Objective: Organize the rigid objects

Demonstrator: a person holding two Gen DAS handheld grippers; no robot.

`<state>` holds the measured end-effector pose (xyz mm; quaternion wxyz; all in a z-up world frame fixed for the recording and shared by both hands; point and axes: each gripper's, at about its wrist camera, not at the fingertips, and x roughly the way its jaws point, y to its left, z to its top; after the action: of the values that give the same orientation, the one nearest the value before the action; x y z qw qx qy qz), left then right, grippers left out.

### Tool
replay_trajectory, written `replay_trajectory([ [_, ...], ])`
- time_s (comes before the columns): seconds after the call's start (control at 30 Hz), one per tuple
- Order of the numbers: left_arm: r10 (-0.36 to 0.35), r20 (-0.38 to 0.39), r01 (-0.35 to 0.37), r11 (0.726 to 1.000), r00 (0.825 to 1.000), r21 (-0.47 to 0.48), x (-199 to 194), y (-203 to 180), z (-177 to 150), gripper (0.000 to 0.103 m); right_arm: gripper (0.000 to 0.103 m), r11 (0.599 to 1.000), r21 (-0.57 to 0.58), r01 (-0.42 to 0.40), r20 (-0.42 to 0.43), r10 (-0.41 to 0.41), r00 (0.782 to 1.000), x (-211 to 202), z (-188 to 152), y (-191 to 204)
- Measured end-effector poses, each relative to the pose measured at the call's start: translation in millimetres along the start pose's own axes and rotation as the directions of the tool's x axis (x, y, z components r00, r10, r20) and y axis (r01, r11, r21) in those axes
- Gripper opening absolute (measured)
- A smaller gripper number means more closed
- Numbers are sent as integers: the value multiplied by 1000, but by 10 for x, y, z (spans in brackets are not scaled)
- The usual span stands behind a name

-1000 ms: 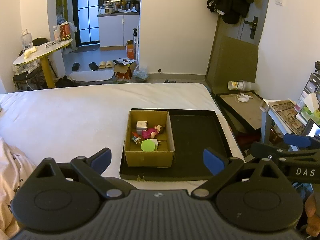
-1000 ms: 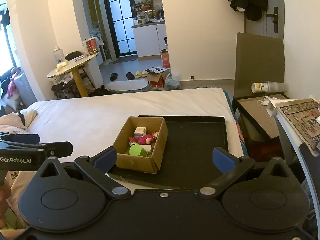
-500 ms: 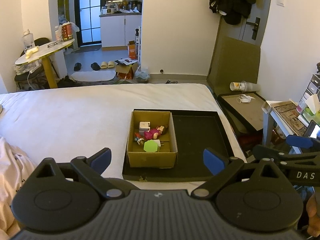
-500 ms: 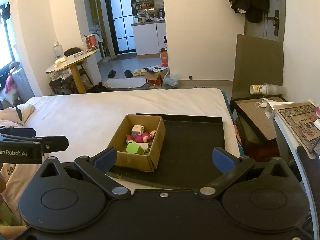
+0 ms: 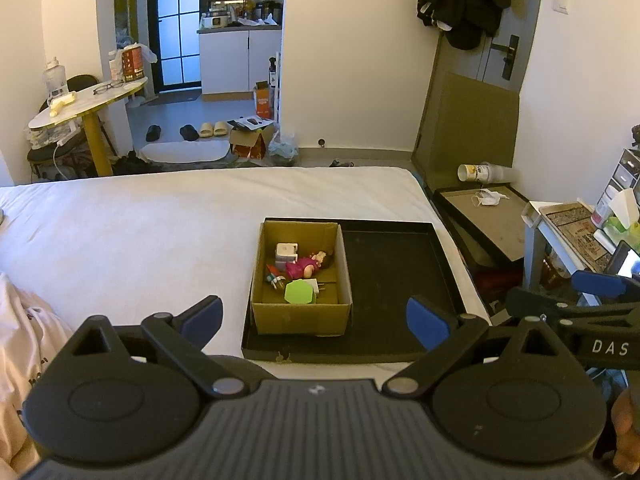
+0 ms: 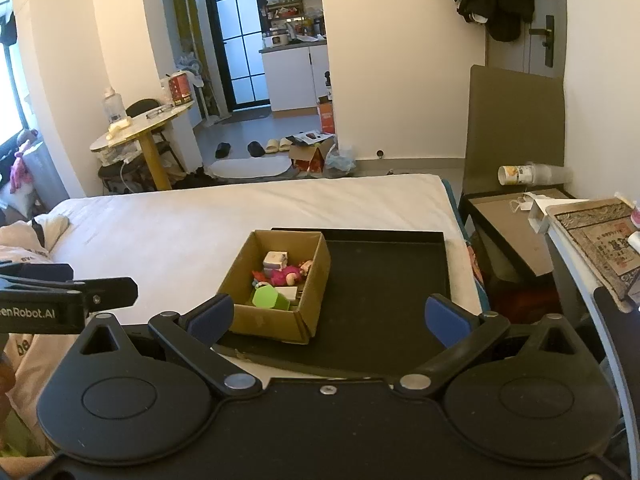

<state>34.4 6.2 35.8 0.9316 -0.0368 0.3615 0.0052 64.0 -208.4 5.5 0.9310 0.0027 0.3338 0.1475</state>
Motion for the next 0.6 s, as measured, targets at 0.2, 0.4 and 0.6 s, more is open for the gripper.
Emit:
replay_trajectory([
  [0.2,2,-2,-2,1000,1000,-2,-2,-6,-6,98,103,1000,3,-9,0,9,1000,-14,5,3],
  [0.4,1,-4,-1,1000,1000,0,-4,-7,2,98,103,1000,6,-10,0,10,1000,-12,5,8],
  [0.6,-1,-5,1,1000,1000,4,-9,-24,3,98,103,1000,5,-5,3,5,1000,-17,4,4],
])
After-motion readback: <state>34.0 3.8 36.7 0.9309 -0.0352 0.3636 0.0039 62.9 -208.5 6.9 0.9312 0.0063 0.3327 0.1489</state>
